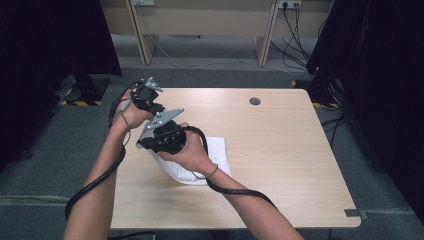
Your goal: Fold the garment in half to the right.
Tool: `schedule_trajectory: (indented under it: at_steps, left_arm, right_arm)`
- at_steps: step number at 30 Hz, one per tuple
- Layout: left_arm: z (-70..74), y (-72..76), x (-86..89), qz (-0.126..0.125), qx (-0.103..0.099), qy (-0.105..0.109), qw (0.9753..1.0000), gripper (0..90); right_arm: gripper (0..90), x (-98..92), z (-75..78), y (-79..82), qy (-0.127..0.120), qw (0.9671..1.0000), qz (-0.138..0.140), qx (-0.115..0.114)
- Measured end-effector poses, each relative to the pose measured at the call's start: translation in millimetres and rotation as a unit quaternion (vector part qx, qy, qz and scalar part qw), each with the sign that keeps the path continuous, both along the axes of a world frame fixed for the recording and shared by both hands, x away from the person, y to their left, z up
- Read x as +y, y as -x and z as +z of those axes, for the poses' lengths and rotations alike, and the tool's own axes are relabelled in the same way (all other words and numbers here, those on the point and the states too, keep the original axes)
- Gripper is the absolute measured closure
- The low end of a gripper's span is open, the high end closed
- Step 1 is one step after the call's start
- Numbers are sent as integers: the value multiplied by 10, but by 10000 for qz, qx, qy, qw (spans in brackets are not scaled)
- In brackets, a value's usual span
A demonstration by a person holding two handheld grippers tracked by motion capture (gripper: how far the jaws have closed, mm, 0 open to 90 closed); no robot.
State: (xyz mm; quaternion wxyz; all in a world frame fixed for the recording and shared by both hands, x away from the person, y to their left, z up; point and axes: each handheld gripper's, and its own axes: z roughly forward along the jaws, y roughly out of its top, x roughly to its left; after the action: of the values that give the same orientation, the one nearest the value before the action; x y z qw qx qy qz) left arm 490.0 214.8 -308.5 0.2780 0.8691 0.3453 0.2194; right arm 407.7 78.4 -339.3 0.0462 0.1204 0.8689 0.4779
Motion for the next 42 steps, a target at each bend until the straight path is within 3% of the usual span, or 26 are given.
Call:
schedule_trajectory:
  at_steps: [13,42]
  left_arm:
    - [-1,-7,-136,-92,26,-86,9999,853]
    - [6,-55,-449,-290,38,-27,9996,849]
  right_arm:
    - [851,-122,-2,4,-27,10000,-37,-16]
    - [851,-501,39,-33,4,9997,-212,-104]
